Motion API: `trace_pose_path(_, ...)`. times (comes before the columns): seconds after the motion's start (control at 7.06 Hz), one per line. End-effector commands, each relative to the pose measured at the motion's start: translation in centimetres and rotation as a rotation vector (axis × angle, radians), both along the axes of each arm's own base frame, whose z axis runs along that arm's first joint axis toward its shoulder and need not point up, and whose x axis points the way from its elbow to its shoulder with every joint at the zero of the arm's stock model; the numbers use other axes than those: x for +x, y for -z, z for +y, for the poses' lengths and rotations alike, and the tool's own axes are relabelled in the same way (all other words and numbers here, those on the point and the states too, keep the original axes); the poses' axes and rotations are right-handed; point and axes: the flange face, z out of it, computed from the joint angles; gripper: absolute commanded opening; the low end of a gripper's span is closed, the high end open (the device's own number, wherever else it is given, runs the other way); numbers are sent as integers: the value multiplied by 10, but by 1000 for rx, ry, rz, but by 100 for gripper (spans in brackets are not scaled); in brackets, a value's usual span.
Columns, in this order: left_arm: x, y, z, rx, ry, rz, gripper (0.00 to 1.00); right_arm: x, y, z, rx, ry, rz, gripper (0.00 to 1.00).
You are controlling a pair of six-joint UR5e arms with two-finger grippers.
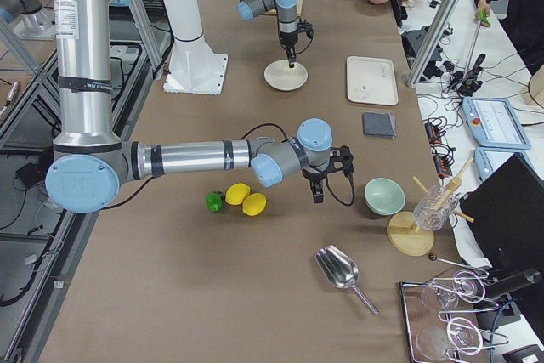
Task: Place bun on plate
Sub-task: 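Lower the bun onto the white plate and open the left gripper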
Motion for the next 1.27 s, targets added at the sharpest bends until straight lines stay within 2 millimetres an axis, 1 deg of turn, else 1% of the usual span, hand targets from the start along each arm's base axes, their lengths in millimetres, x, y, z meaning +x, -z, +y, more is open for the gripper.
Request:
trace_pose_path(0.0,20,-8,15,8,-16,-3,30,7,-12,6,-20,4,14,99)
trace_pose_path(0.14,24,-8,21,9,-24,-3,40,8,-14,7,-26,4,16,99)
trace_pose_path(0.28,26,-9,22,17,-17,-9,47,7,-14,7,-28,5,16,99)
trace_pose_path(0.42,25,-8,21,25,-11,-9,50,7,-14,7,-29,3,15,99)
trace_pose_path(0.57,24,-6,22,27,-12,-6,58,8,-13,7,-28,3,13,99)
trace_pose_path(0.71,17,2,21,38,-10,10,78,9,-14,8,-31,1,9,99)
trace_pose_path(0.85,-8,12,11,53,14,36,97,12,-14,8,-31,-3,9,99)
trace_pose_path(0.99,-44,-3,-2,108,-1,16,98,16,-13,6,-24,-13,14,99)
trace_pose_path(1.13,-93,-27,-23,183,-43,-46,98,21,-17,5,-1,6,22,99)
